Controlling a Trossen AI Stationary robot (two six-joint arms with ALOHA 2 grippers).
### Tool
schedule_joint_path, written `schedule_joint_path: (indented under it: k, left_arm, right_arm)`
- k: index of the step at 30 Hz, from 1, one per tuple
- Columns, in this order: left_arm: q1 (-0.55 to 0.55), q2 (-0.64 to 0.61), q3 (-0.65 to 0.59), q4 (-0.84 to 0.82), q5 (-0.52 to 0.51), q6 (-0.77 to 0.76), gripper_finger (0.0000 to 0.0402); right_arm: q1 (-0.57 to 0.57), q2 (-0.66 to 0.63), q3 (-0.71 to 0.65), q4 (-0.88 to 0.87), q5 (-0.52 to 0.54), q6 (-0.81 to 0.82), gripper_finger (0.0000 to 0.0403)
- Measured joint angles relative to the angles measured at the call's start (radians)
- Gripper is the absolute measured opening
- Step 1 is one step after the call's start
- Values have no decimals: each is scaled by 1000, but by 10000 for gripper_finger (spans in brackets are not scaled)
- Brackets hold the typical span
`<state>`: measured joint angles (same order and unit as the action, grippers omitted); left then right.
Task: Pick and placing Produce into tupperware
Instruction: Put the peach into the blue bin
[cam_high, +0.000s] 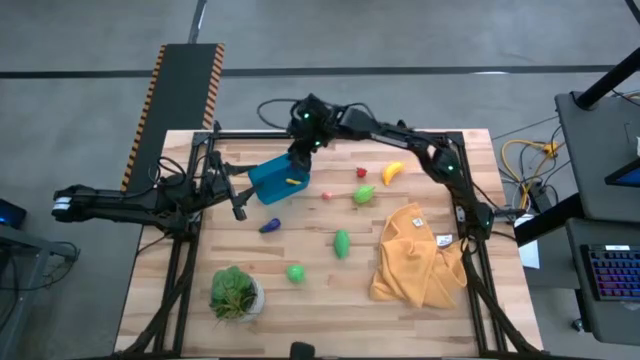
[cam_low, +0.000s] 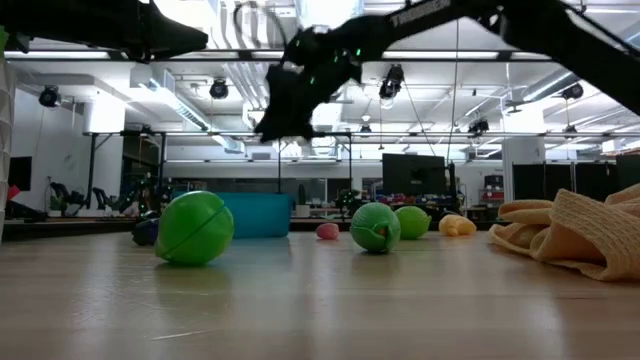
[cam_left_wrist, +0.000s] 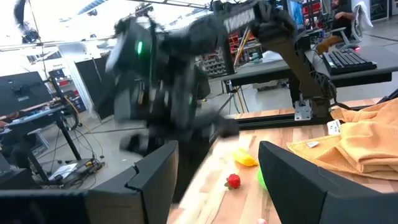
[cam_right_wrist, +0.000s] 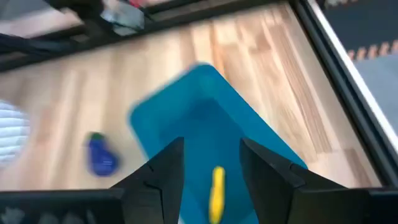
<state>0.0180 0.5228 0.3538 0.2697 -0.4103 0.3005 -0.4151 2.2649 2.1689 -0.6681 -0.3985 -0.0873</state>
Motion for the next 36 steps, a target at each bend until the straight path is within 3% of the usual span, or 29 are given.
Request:
schedule_joint_path:
  k: [9,14,23,31,36]
  left_arm:
    - [0,0,0,0,0,0,209]
    - [0,0,0,0,0,0,209]
    - [0,0,0,1,0,0,209]
    - [0,0,0,1,0,0,209]
    - [0,0,0,2,0,0,209]
  right_arm:
    - [74,-273,-56,-87,0,-117,130]
    - [109,-463,-197,-114,7,-157,124]
    - [120,-820,-671,77,87,-127,115]
    - [120,-1089,-1138,393,90,-110,116]
    - [120,-1184,-1363,535,282,-62,108]
